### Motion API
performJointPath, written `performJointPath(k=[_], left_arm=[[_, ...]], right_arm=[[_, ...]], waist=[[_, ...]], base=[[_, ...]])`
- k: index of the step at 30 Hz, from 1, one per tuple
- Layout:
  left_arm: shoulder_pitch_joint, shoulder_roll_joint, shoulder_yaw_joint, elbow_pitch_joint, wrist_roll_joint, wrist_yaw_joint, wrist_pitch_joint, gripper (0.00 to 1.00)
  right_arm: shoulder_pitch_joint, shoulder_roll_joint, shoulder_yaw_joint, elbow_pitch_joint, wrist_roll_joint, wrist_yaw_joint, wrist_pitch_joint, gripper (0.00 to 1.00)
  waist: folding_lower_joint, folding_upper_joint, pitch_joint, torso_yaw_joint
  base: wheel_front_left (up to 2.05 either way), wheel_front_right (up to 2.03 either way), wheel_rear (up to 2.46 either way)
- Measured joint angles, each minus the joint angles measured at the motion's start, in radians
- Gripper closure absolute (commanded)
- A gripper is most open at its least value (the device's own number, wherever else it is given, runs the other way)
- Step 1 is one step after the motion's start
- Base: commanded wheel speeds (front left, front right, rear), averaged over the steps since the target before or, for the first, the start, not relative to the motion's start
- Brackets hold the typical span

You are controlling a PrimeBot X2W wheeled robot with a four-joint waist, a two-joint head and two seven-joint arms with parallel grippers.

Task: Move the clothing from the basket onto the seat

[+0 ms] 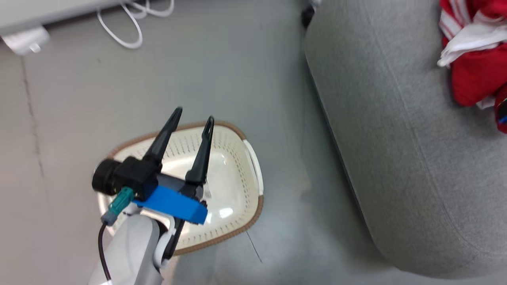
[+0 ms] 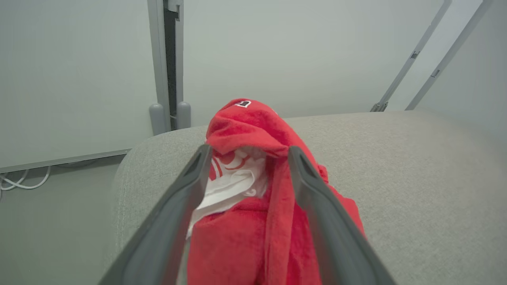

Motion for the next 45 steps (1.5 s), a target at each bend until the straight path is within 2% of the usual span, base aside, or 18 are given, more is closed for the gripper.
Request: performJointPath(k=[1,6,14,19,24,30,45], left_arm=[[0.0,0.0,0.0,0.0,0.0,0.0,0.0,0.0],[0.094,-0.032,0.065,0.018,-0.01,0.0,0.0,0.0],[0.191,-0.057,0.141,0.031,-0.011,0.0,0.0,0.0],[0.244,-0.075,0.207,0.033,-0.002,0.0,0.0,0.0],[0.275,-0.081,0.244,0.035,0.004,0.0,0.0,0.0],[0.318,-0.088,0.291,0.046,0.019,0.0,0.0,0.0],[0.358,-0.098,0.314,0.062,0.02,0.0,0.0,0.0]], right_arm=[[0.0,0.0,0.0,0.0,0.0,0.0,0.0,0.0],[0.141,0.026,0.073,-0.15,0.019,0.0,0.049,0.0],[0.325,0.077,0.125,-0.346,0.036,0.0,0.111,0.0],[0.478,0.136,0.153,-0.512,0.027,0.0,0.149,0.0],[0.564,0.183,0.154,-0.586,0.015,0.0,0.16,0.0],[0.671,0.254,0.174,-0.634,0.003,0.0,0.15,0.0],[0.756,0.301,0.158,-0.602,-0.026,0.0,0.093,0.0]], waist=[[0.0,0.0,0.0,0.0],[-0.0001,0.0,-0.135,0.035],[-0.0002,0.0,-0.261,0.086],[-0.0002,0.0,-0.333,0.146],[-0.0002,0.0,-0.37,0.183],[-0.0001,0.0,-0.418,0.232],[-0.0001,0.0,-0.45,0.265]], base=[[0.0,0.0,0.0],[0.0,0.0,0.0],[0.0,0.0,0.0],[0.0,0.0,0.0],[0.0,0.0,0.0],[0.0,0.0,0.0],[0.0,0.0,0.0]])
